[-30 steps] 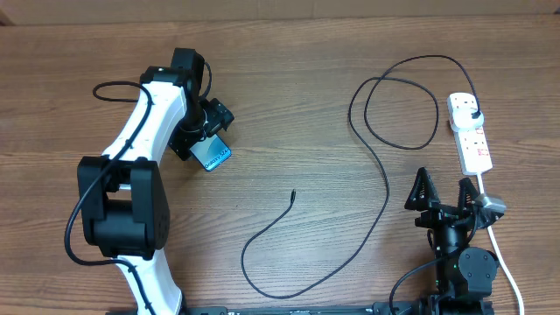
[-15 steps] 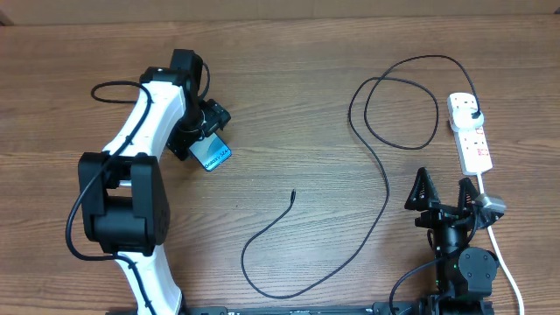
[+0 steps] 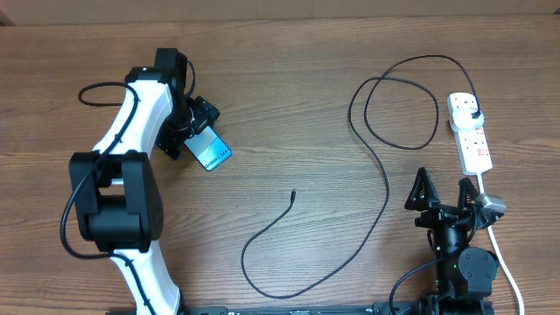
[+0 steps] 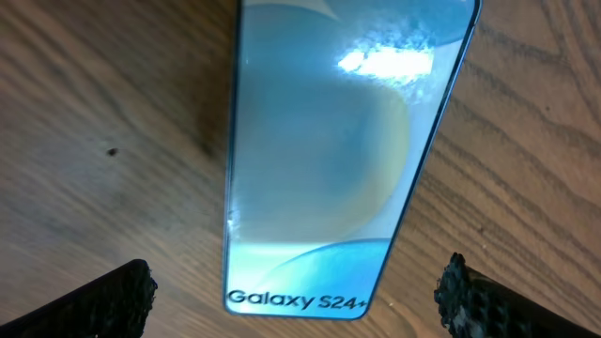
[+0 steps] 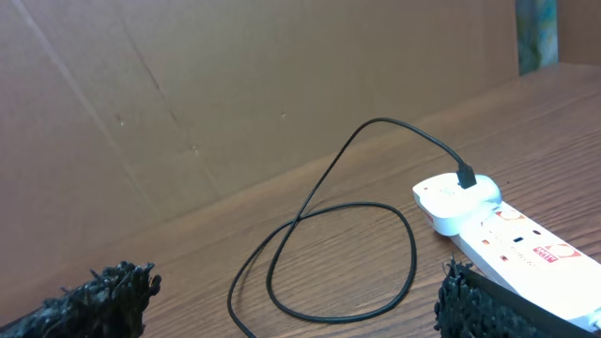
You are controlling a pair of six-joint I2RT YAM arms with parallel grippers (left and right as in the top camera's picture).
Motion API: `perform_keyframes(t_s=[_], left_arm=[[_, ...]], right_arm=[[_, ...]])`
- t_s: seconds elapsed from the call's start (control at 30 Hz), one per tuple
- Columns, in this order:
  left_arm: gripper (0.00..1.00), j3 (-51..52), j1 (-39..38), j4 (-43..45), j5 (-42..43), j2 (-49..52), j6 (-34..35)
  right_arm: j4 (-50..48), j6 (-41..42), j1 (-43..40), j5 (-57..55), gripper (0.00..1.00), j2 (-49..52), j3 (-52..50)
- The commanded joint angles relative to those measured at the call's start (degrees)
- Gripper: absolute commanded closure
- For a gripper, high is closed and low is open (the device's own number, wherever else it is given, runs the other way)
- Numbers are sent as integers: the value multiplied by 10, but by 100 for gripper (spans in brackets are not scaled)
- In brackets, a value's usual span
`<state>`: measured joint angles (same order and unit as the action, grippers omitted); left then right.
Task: Plug charger to phone and switch on socket
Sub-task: 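Lower the left gripper onto the phone and close on its edges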
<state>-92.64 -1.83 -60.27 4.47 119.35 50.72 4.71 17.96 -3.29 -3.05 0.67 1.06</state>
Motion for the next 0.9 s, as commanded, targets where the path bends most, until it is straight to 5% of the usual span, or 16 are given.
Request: perform_keyframes(t_s=[0.0,0.2,0.87], left_arm=[[0,-56,0,-26,16,56,1],[0,-154,-12,-95,-6,116,-10],[0,-153,-20,-110,-37,115,-34]], right_arm=[[-2,-4,-2,-5,0,-5,-6],[-2,-4,-2,-5,0,-5,-6],[-2,-4,-2,-5,0,-5,-6]])
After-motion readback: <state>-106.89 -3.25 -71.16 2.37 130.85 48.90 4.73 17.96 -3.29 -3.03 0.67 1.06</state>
